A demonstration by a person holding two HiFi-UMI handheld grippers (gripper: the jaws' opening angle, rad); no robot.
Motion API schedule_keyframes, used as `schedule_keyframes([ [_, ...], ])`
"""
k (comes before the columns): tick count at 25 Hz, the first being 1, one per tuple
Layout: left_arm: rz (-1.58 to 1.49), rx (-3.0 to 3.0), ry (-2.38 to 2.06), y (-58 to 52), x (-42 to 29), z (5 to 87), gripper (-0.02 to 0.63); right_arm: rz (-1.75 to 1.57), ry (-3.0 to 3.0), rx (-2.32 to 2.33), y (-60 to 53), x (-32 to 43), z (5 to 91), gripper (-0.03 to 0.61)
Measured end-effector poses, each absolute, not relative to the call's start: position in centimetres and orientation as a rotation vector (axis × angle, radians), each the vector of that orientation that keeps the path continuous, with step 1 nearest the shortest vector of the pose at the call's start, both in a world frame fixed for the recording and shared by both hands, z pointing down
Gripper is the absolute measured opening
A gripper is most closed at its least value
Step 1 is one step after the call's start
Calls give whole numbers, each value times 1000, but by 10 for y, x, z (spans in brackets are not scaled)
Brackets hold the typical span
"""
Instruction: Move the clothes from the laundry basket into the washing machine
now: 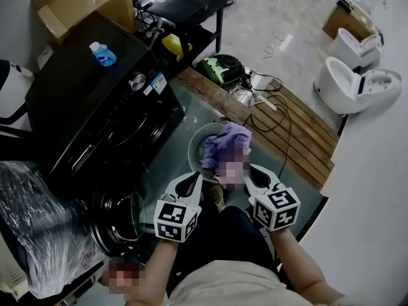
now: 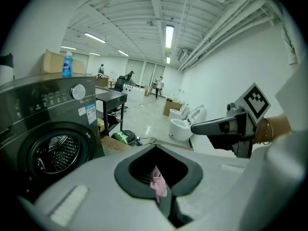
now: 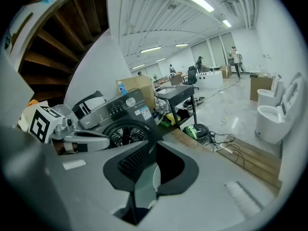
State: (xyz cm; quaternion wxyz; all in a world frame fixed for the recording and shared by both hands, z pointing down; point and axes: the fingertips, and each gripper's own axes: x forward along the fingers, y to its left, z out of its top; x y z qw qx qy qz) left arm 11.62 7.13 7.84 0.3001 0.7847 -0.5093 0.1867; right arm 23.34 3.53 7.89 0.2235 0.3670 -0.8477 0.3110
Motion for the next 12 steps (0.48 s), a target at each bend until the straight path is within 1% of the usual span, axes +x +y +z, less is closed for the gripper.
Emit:
schedule_keyframes([
  [6,555,2078,-1215,56,129,128,0,940,-2229,1047,29,245,126,95],
  [10,559,2079,-1162,47,138,167,0,986,-2160,1052,35,250,171,121],
  [12,556,2077,-1118,49,140,193,0,1009,-2122,1052,42,250,201,123],
])
